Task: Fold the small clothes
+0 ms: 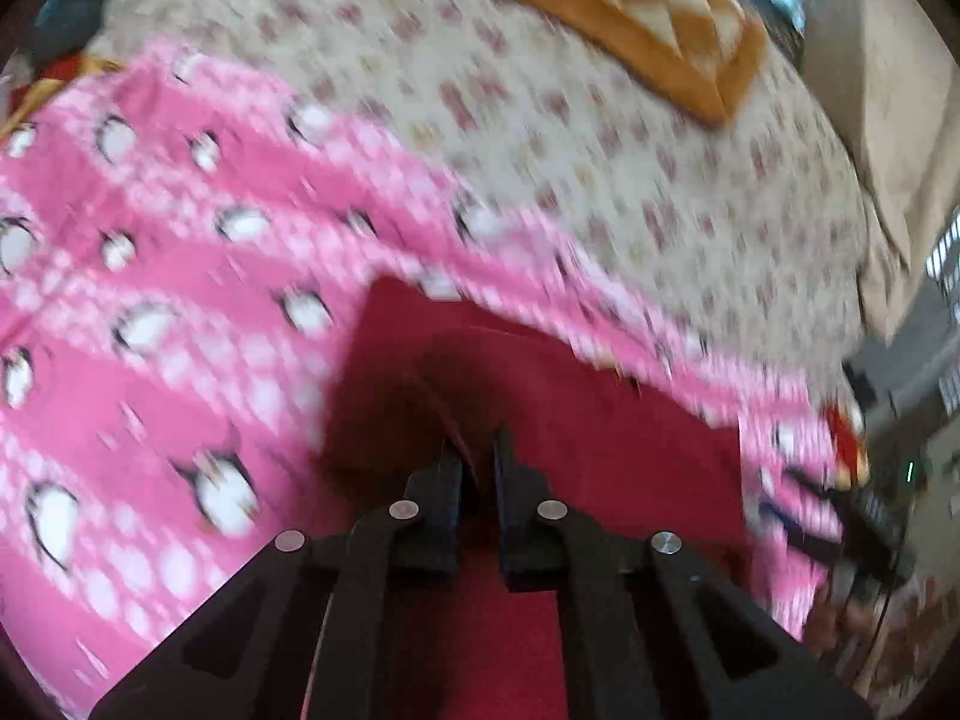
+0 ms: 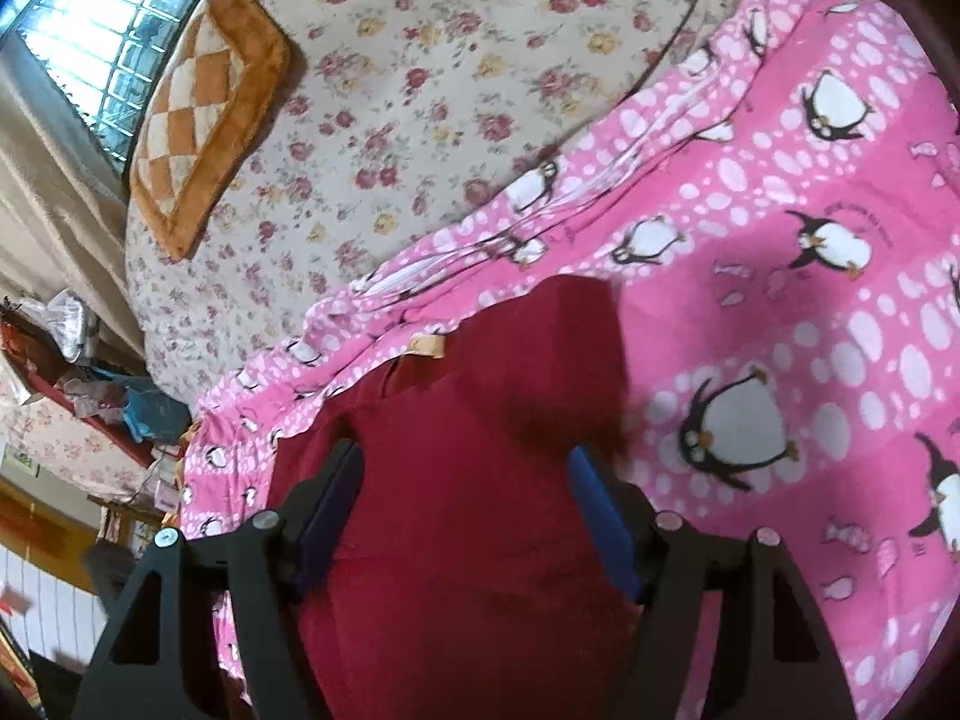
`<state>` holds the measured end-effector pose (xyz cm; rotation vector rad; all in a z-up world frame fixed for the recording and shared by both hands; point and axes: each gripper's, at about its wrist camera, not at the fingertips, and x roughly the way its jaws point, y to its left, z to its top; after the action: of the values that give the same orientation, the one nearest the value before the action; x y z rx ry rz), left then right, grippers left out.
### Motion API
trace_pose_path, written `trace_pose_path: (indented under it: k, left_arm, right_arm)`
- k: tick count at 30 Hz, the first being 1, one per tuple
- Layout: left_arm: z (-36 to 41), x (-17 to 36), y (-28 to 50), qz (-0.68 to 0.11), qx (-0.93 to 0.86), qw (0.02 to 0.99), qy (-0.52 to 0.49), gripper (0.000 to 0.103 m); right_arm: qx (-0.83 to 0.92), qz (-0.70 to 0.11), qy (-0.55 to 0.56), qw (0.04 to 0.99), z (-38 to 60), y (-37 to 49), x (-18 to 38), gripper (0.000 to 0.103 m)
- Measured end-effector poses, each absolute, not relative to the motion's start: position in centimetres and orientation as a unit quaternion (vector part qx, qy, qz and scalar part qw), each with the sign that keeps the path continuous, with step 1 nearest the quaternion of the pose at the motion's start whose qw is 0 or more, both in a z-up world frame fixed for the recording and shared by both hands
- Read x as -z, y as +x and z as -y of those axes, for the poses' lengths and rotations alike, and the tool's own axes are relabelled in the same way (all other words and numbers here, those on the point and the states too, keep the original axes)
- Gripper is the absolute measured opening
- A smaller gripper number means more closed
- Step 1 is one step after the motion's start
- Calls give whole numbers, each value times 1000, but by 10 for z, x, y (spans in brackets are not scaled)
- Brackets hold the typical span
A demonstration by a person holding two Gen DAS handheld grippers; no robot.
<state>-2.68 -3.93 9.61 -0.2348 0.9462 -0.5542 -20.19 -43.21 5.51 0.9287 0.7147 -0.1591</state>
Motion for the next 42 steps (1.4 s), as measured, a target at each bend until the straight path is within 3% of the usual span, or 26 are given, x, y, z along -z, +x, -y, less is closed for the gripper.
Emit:
trace_pose_path:
  k: [10,12,13,14,19,22,24,25,26,28,31,33,34,36,38,40,42]
  left_arm:
    - [38,-63,13,-486,194,844,-115,0]
    - [41,-65,9,-486,214,840,-112,0]
    - [42,-65,7,-486,224,837,-112,0]
    - [43,-65,6,-487,233,834,-112,0]
    - [56,-59,4,-506,246,821,-96,0]
    - [56,-55,5,-506,224,829,-79,0]
    - [53,-55,6,-505,220,830,-83,0]
    - [51,-54,6,-504,218,831,-86,1]
    - [49,-55,6,-503,215,833,-87,1]
    - [46,-57,4,-493,200,843,-78,1]
    - [42,-59,6,-483,178,855,-62,1]
    - [39,-57,9,-489,172,852,-70,1]
    - [37,-56,11,-490,169,852,-76,1]
    - [32,-59,11,-486,169,853,-87,1]
    - [30,-68,6,-467,176,861,-96,1]
    - [31,-77,2,-447,194,867,-105,3]
    - [37,-81,0,-435,210,869,-107,7]
  right_arm:
    - [121,-368,385,838,441,-175,-40,75]
    - [120,-379,365,842,439,-163,-34,63]
    - [124,-385,353,844,438,-159,-31,29]
    - [127,-393,342,844,436,-156,-30,11]
    - [208,-398,260,855,443,-166,-44,9]
    - [199,-393,322,838,463,-178,-34,9]
    - [185,-386,349,834,465,-184,-34,15]
    - [181,-387,356,831,463,-187,-36,28]
    - [173,-386,362,831,460,-190,-38,49]
    - [160,-380,363,836,449,-197,-43,66]
    - [130,-413,322,842,427,-193,-45,66]
    - [159,-468,245,834,414,-185,-39,52]
    - [177,-487,213,828,411,-185,-35,33]
    - [190,-491,217,822,418,-190,-36,30]
    - [241,-474,207,821,431,-202,-49,17]
    - [279,-442,200,829,440,-214,-65,17]
    - [209,-383,294,851,448,-226,-74,20]
